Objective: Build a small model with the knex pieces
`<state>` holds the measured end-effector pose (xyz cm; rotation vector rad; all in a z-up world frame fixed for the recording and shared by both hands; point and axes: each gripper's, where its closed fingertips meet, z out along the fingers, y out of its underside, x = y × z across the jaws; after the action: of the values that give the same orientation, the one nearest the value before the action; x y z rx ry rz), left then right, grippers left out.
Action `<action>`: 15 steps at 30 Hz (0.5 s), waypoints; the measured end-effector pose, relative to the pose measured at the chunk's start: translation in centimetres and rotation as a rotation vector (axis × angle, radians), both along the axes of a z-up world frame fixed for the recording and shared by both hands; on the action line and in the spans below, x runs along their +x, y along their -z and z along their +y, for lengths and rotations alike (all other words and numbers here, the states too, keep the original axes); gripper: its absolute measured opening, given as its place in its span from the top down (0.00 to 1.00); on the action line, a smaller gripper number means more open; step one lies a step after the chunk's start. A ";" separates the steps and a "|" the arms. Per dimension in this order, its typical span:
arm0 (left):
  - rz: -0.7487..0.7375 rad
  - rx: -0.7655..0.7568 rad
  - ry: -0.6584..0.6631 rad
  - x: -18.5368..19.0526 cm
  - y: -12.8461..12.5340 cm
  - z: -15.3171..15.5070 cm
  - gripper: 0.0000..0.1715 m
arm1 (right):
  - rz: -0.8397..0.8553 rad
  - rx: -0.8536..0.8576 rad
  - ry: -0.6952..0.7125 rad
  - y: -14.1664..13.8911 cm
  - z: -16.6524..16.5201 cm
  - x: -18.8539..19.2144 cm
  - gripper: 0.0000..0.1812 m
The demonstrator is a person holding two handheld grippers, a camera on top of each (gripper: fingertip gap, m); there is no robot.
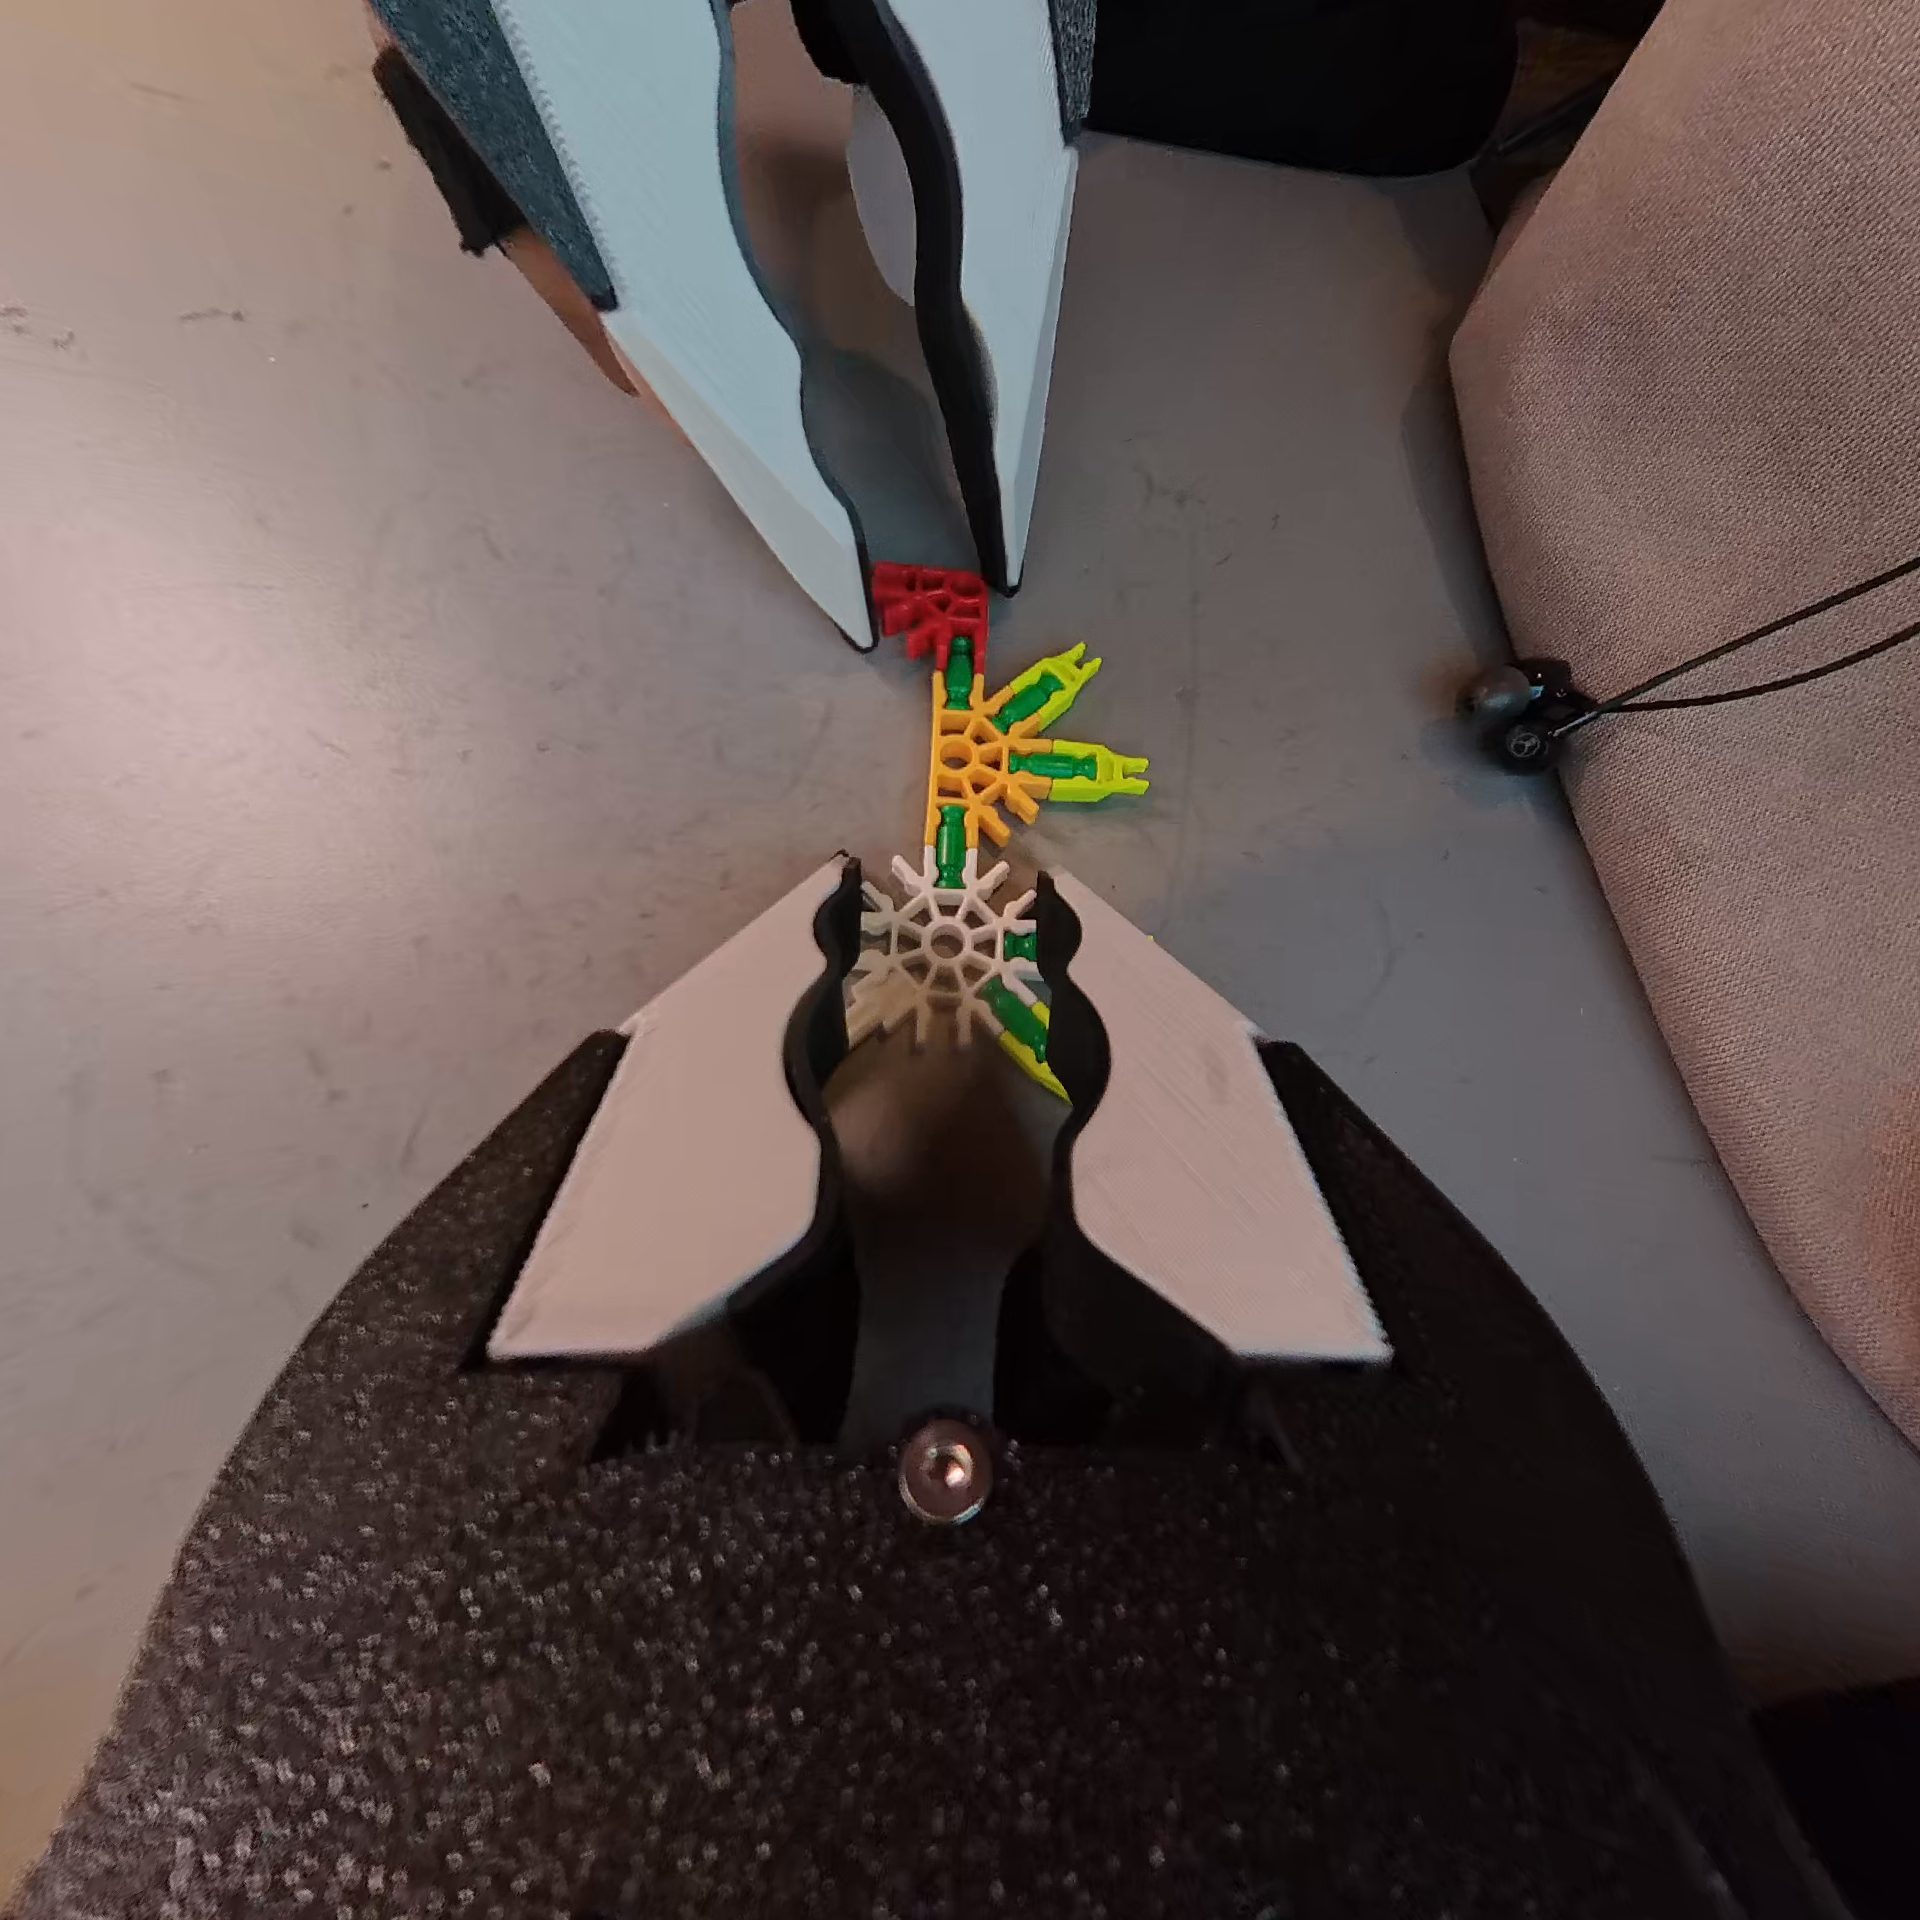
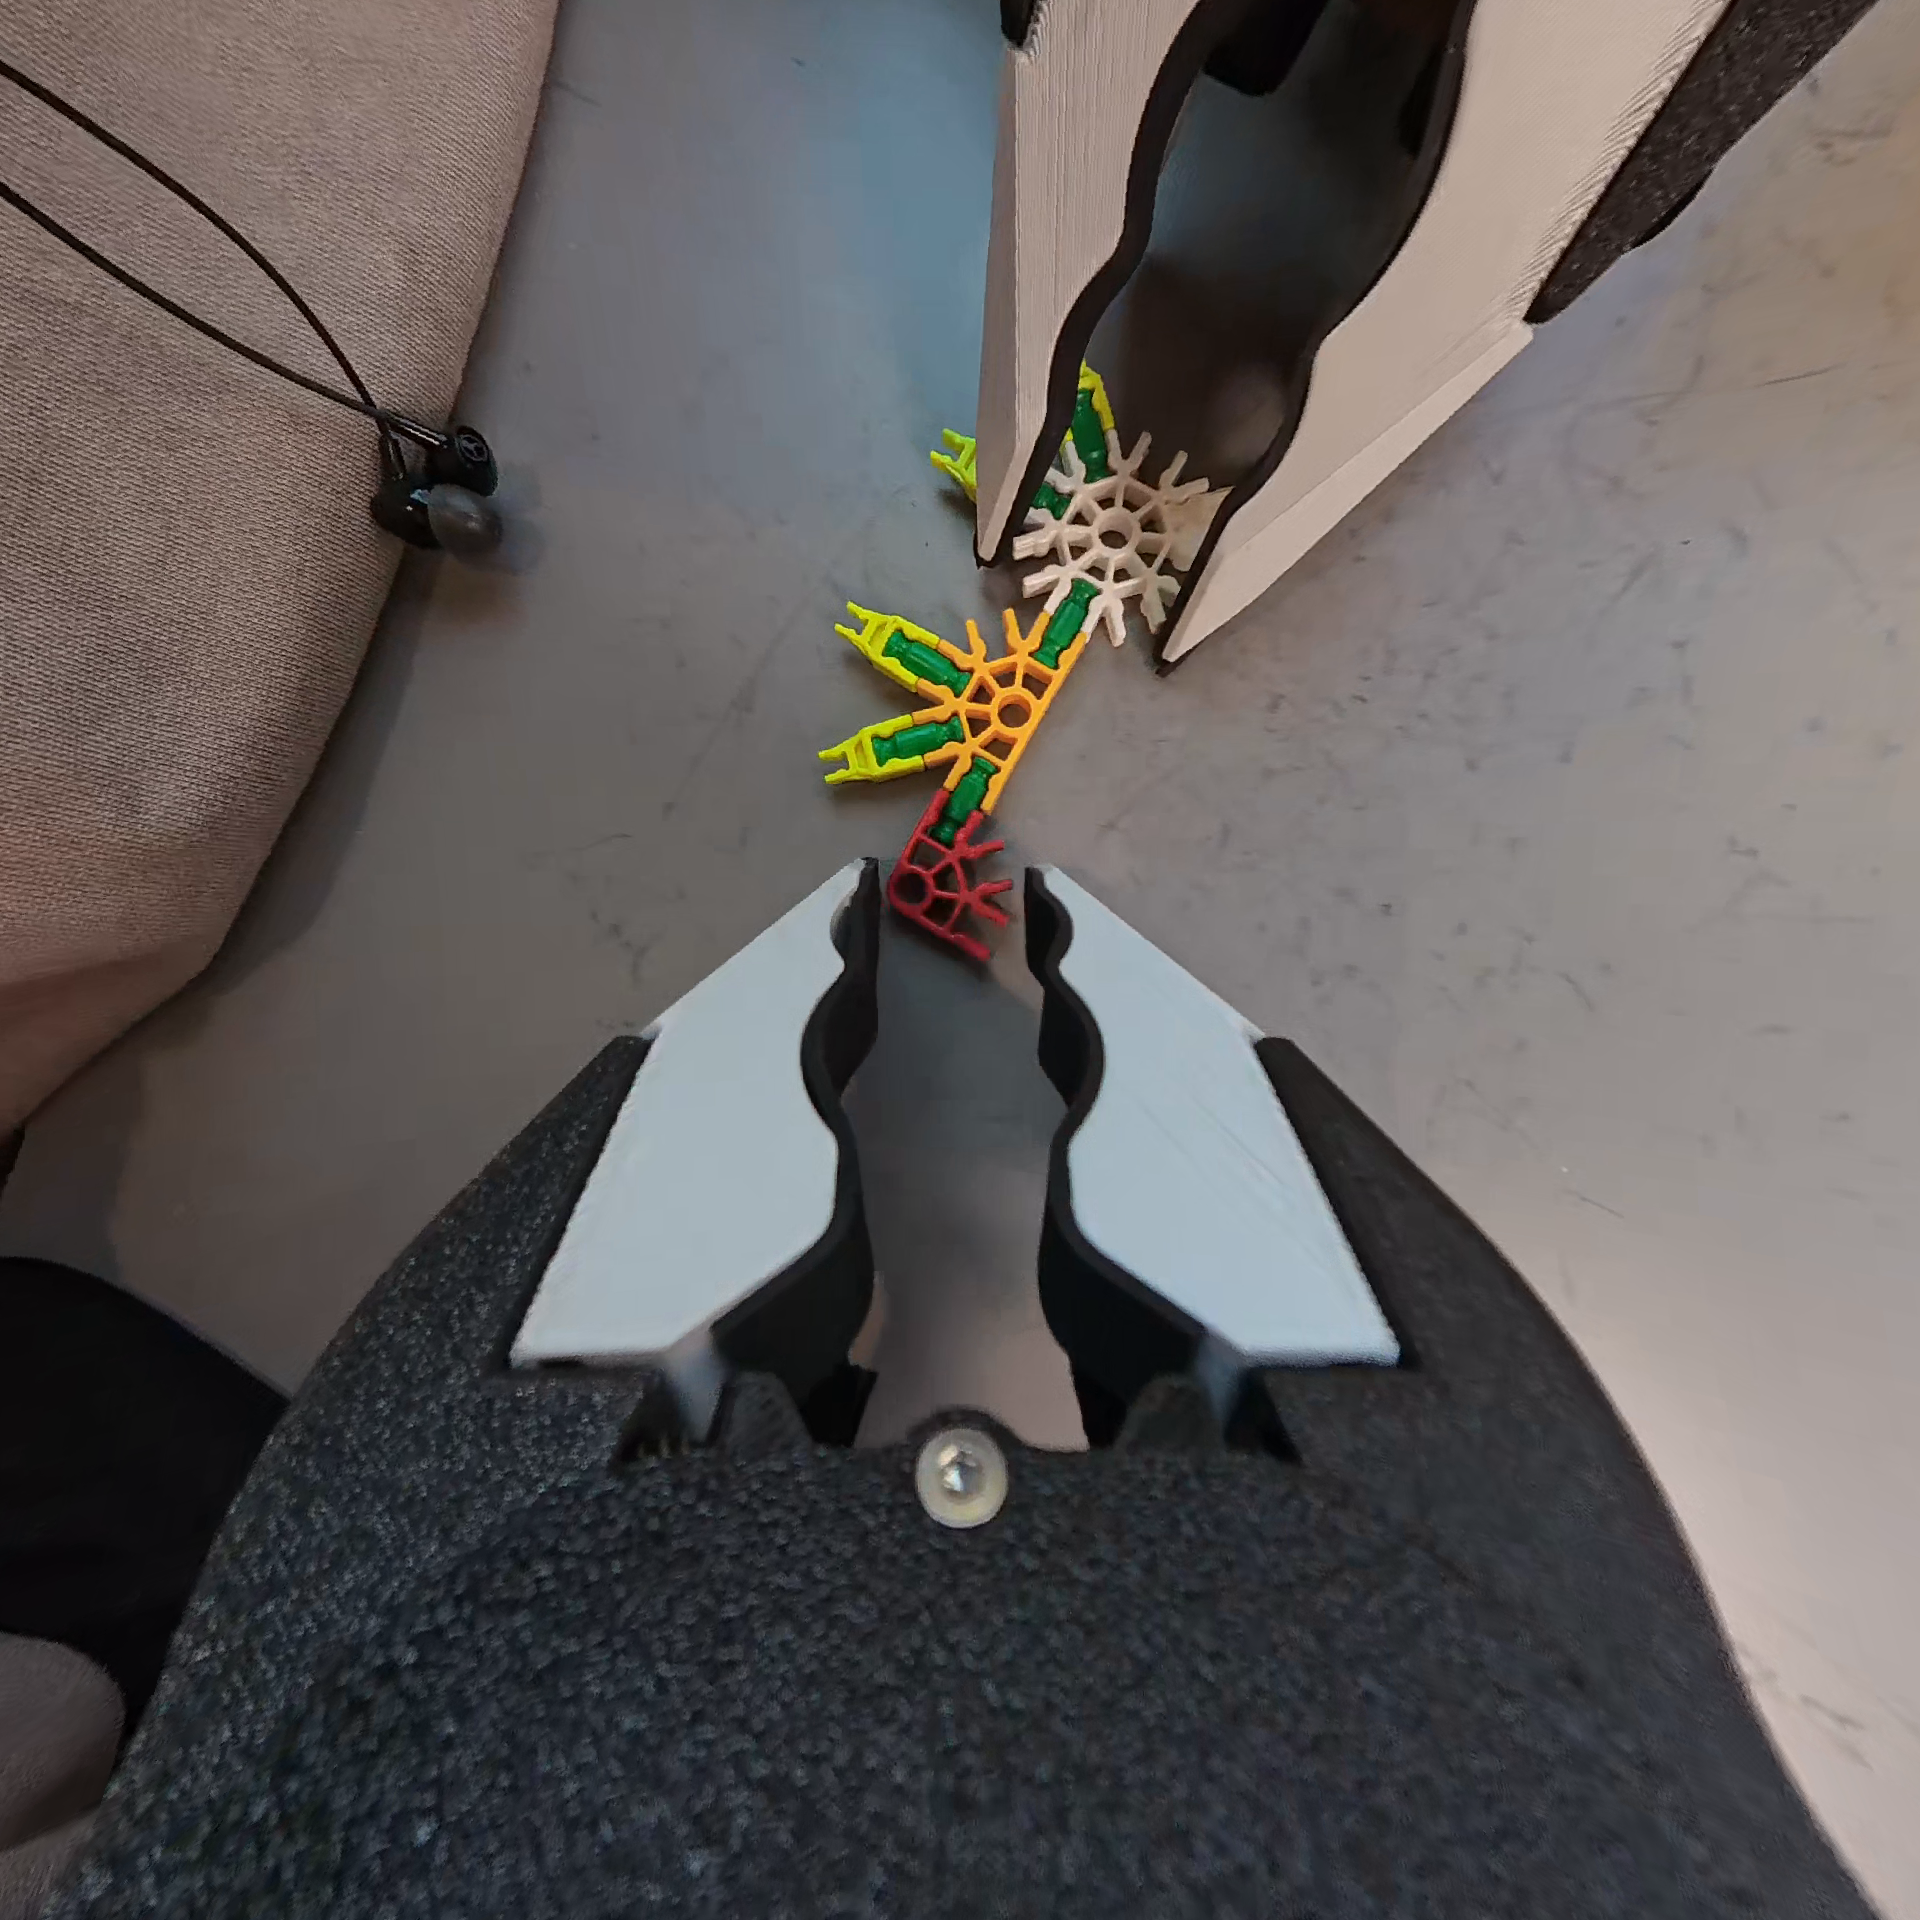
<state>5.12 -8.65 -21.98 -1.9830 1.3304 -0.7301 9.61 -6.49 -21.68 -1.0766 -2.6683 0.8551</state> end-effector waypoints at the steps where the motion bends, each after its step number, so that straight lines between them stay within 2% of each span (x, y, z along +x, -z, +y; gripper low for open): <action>1: 0.001 0.001 -0.003 0.0 0.0 0.0 0.81 | 0.006 -0.019 0.005 -0.3 -0.2 0.0 0.84; 3: 0.001 0.003 -0.012 0.0 0.0 0.0 0.81 | 0.032 -0.047 0.032 -1.2 -0.2 -0.2 0.84; 5: 0.000 0.000 -0.024 0.1 0.0 0.0 0.80 | 0.036 -0.062 0.067 -1.8 -0.1 -0.1 0.90; 9: 0.002 -0.001 -0.053 0.1 0.0 0.1 0.81 | -0.004 -0.015 0.136 -0.8 0.3 0.1 0.99; 15: 0.039 0.020 -0.083 0.1 0.1 0.1 0.81 | -0.048 0.039 0.205 -0.4 0.3 -0.2 1.00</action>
<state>5.24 -8.57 -22.12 -2.0329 1.2643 -0.6394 9.45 -6.21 -21.30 -1.3479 -2.5433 0.7440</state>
